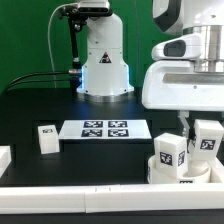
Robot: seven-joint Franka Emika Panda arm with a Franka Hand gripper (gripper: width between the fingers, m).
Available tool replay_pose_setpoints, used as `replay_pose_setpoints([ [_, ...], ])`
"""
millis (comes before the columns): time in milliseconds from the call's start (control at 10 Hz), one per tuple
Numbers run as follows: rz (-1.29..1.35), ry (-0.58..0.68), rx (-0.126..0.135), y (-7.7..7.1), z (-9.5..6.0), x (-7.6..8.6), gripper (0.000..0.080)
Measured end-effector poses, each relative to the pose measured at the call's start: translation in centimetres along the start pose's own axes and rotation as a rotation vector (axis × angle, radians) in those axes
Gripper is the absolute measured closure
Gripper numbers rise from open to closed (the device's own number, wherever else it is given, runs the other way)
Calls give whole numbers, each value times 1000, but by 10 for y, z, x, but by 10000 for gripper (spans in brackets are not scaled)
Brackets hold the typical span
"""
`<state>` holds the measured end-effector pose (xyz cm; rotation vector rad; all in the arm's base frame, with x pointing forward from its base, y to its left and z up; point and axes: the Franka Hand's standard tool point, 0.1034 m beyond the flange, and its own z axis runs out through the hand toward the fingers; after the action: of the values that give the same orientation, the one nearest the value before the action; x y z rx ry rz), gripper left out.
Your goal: Assemble stool
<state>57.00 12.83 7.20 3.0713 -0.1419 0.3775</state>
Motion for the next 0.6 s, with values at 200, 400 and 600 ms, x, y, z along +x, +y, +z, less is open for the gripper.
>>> replay_pose_setpoints([
  [200,2,7,-4,0,1,-1,466],
  [400,-3,7,-7,0,1,-1,466],
  [600,-7,41,-4,0,2,-2,466],
])
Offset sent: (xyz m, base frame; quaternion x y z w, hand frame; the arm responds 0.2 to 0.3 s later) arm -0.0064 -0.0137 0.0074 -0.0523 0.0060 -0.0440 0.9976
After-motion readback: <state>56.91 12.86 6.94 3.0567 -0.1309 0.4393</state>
